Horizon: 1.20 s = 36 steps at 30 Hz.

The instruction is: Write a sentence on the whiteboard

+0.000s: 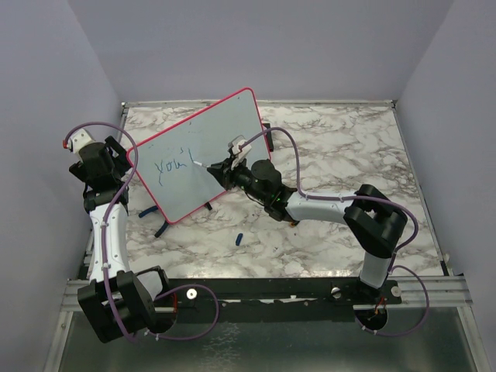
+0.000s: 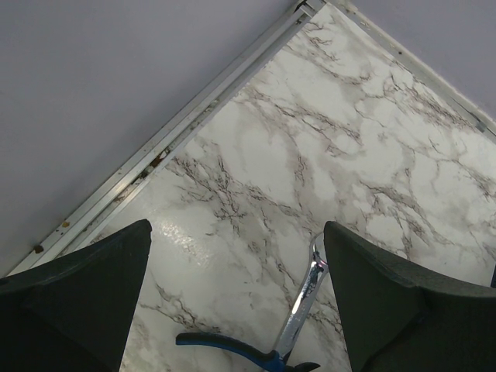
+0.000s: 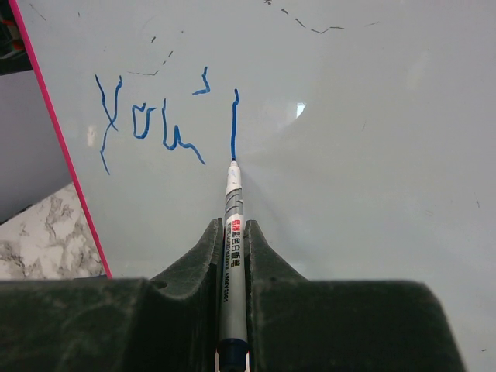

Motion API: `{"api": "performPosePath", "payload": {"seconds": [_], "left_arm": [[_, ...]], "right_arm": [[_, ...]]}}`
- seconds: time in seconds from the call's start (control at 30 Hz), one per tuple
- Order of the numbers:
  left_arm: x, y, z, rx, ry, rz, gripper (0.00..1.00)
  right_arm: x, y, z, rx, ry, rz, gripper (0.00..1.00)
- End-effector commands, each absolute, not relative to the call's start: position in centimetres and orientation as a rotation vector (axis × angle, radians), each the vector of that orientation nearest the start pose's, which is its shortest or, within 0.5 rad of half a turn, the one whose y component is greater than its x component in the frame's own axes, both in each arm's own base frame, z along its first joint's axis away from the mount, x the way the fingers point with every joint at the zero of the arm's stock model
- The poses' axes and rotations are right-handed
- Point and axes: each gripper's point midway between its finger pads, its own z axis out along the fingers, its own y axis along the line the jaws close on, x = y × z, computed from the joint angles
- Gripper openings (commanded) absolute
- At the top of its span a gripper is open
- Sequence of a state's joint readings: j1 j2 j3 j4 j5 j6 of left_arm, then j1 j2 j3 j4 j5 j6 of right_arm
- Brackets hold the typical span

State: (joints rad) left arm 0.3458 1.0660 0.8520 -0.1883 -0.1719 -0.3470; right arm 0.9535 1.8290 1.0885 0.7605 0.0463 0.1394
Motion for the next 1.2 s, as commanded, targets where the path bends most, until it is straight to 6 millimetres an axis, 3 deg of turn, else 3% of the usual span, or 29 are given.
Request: {"api": "performPosePath", "payload": {"seconds": [0.0,0.63,1.17], "left_arm": [[33.3,13.6,21.7,-0.759,1.809,0.158,0.93],[33.3,13.5,21.7,-0.757,1.812,0.155,0.93],[33.3,13.5,21.5,-0.758,1.815,0.156,0.93]], "right_arm": [[33.1,44.7,20.5,-0.582,1.522,0.788,0.01],[34.3,45.2,25.4,-0.532,1.411,0.779,0.01],[35.5,44.0,24.8,-0.483,1.44,0.742,0.01]]}}
